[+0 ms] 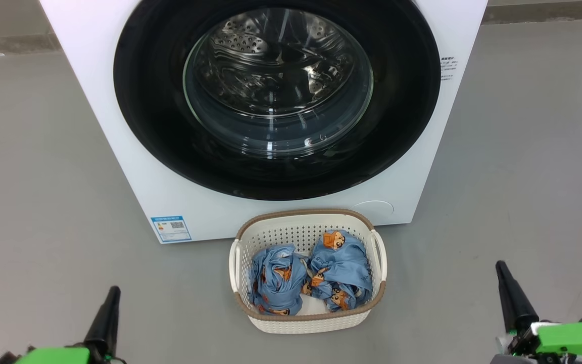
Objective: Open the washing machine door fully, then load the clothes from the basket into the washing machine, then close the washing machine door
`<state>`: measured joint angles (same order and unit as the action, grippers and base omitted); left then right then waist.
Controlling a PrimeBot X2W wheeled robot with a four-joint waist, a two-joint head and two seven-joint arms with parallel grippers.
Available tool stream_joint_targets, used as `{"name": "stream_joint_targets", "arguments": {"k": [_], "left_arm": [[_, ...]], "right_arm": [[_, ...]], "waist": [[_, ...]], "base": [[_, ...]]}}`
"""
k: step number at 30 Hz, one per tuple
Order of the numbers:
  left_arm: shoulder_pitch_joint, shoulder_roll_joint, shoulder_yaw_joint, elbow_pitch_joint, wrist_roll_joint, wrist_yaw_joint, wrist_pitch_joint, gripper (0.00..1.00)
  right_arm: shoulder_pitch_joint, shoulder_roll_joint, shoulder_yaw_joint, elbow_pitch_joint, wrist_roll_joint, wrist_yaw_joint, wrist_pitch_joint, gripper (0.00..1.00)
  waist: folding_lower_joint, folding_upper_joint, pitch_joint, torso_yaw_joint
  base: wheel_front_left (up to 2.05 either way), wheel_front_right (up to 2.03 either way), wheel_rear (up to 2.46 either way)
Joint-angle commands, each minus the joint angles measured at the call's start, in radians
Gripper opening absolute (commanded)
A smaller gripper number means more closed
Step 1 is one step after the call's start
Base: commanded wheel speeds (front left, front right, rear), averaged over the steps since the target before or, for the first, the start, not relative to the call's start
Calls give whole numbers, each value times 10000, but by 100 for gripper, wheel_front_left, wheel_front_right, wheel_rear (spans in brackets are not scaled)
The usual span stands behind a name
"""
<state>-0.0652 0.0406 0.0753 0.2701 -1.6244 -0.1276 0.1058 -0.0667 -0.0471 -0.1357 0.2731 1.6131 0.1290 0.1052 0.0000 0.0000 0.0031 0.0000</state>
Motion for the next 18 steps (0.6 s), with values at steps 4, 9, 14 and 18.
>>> {"name": "stream_joint_targets", "arguments": {"k": [4,9,14,18], "left_arm": [[228,-130,-50,347,-1,2,-6,100],[229,-103,-113,243,129,1,-147,100],[248,-27,-216,143,372,-1,-299,100],[248,31,-252,48,736,-2,-417,100]], "right_arm": [[199,77,6,385,-1,0,-14,100],[192,64,83,321,-92,1,-143,100],[191,4,186,296,-341,1,-303,100],[154,-112,317,259,-817,2,-424,100]], "waist": [[0,0,1,0],[16,0,2,13],[5,0,5,27],[1,0,30,34]], "base": [[0,0,0],[0,0,0],[0,0,0],[0,0,0]]}}
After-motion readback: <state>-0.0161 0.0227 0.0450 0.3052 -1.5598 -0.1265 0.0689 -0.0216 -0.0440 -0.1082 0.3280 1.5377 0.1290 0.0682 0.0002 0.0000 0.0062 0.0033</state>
